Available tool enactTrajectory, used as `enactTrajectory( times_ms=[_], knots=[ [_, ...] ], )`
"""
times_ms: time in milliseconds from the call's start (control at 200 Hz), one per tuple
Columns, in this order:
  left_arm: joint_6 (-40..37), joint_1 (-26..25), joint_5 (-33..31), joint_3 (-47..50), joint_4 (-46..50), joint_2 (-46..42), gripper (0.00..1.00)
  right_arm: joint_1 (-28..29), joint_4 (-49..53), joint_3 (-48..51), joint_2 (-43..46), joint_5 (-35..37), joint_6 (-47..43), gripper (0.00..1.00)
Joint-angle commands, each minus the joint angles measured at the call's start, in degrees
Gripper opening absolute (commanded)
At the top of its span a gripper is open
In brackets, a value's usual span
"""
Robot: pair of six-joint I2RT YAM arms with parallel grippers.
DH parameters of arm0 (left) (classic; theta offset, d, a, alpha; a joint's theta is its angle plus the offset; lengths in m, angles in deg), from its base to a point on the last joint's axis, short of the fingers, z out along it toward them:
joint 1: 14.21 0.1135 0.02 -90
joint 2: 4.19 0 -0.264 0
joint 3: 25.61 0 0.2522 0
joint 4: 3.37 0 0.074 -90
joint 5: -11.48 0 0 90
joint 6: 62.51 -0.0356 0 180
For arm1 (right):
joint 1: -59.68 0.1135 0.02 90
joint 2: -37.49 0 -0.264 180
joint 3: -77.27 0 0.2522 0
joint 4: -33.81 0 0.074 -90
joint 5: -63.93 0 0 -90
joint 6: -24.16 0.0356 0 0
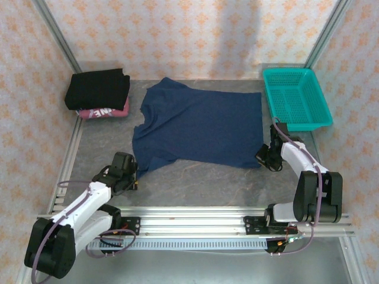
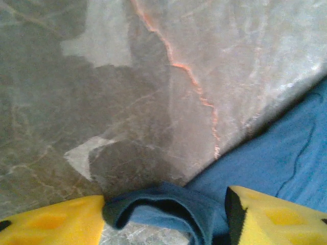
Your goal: Fold and stack the t-shirts
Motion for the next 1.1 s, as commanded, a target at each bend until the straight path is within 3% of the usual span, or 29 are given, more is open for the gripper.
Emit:
enactTrajectory(
  times_ms=[0, 175, 215, 355, 540, 741, 886, 1091],
  knots=[
    [-0.32, 0.98, -0.23, -0.69, -6.82, 3.4, 0.5, -0.29, 1.59, -1.15, 0.14, 1.05, -0.99, 0.0],
    [-2.17, 2.58, 0.16, 0.94, -5.95, 1.3, 0.09, -0.31, 2.28, -2.59, 0.54, 0.84, -1.12, 0.0],
    [-4.06, 3.37, -0.09, 0.36, -3.44, -0.41, 0.04, -0.33, 2.52, -3.13, 1.14, 0.69, -1.11, 0.0],
    [-13.33, 5.68, -2.44, -4.53, 7.18, -6.33, 0.03, -0.26, 4.16, -6.28, 3.69, 0.52, -1.14, 0.0],
    [-21.59, 6.08, -2.52, -9.65, 13.27, -8.93, 0.0, -0.35, 7.42, -10.72, 6.29, 0.23, 0.29, 0.0],
    [-30.97, 6.14, -8.36, -21.86, 19.71, -14.26, 0.0, -0.44, 11.31, -17.66, 10.06, -2.33, 1.8, 0.0],
    [-38.35, 6.12, -10.11, -36.63, 21.09, -10.2, 0.0, -0.42, 13.07, -25.89, 10.05, -6.65, 3.17, 0.0],
    [-45.93, 6.04, -7.07, -57.61, 20.89, -1.04, 0.0, -0.42, 11.65, -37.39, 10.06, -13.35, 8.54, 0.0]
  ],
)
